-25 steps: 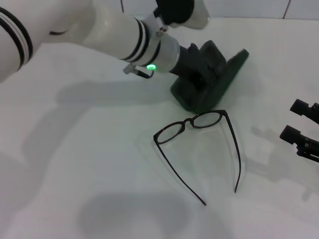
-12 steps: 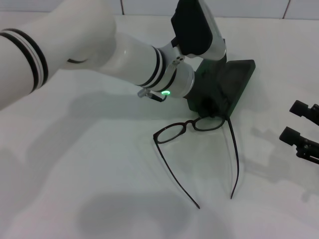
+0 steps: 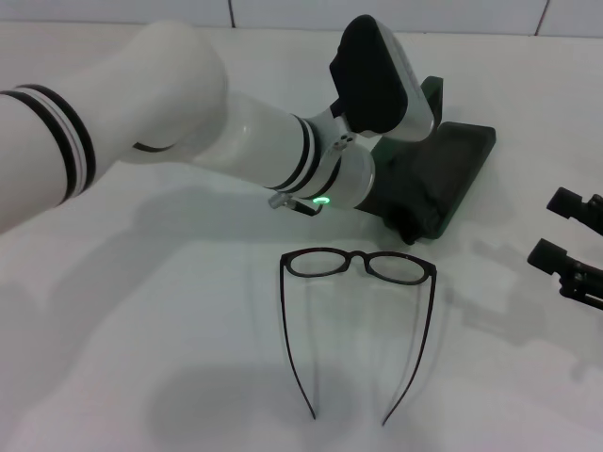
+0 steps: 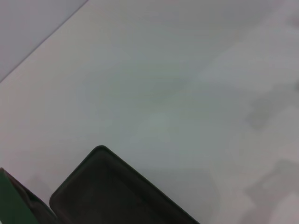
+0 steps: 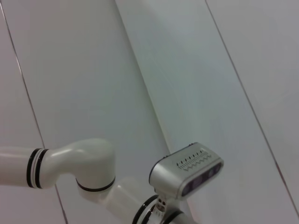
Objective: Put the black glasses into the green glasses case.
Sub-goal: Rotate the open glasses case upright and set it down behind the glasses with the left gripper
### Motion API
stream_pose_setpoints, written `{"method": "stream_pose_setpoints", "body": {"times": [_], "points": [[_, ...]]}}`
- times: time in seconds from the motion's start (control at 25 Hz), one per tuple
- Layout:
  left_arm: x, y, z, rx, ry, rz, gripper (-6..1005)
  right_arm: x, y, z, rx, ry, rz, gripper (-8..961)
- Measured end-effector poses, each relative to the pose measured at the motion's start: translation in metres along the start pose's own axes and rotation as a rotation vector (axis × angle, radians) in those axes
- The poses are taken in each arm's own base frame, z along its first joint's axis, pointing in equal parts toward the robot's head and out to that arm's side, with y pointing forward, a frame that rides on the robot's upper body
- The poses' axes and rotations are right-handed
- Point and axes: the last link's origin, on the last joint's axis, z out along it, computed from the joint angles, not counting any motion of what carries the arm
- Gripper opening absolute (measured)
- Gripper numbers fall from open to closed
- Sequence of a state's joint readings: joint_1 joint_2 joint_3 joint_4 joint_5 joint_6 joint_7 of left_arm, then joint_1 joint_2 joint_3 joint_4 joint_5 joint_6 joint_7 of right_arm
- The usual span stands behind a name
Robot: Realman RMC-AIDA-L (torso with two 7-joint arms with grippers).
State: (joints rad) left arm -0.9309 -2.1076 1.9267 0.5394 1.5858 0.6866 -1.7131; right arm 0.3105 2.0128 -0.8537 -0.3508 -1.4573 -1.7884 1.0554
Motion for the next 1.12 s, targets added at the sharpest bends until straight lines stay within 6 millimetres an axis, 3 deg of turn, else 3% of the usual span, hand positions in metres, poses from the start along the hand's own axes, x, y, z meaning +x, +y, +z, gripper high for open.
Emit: {"method": "stream_pose_setpoints", "body": {"times": [0.2, 0.24, 0.4, 0.52, 0.84, 1.12], "points": [[0.012, 0.009, -0.003, -0.038, 0.048, 0.011, 6, 0.000, 0.001, -0.008, 0.017, -0.003, 0.001, 884], [0.025, 0.020, -0.010, -0.069, 0.114, 0.033, 6, 0.001, 0.001, -0.009, 0.021, -0.003, 0.003, 884], [0.036, 0.029, -0.023, -0.074, 0.190, 0.057, 8, 0.001, 0.001, -0.013, 0.032, -0.005, 0.005, 885], [0.031, 0.028, -0.027, -0.043, 0.179, 0.092, 10, 0.001, 0.001, -0.014, 0.037, -0.006, 0.003, 885], [0.004, 0.015, -0.012, 0.101, 0.013, 0.247, 13, 0.000, -0.003, -0.012, 0.047, -0.003, -0.001, 885], [0.007, 0.003, -0.020, 0.139, 0.008, 0.252, 14, -0.002, -0.005, -0.016, 0.074, -0.017, -0.003, 884]]}}
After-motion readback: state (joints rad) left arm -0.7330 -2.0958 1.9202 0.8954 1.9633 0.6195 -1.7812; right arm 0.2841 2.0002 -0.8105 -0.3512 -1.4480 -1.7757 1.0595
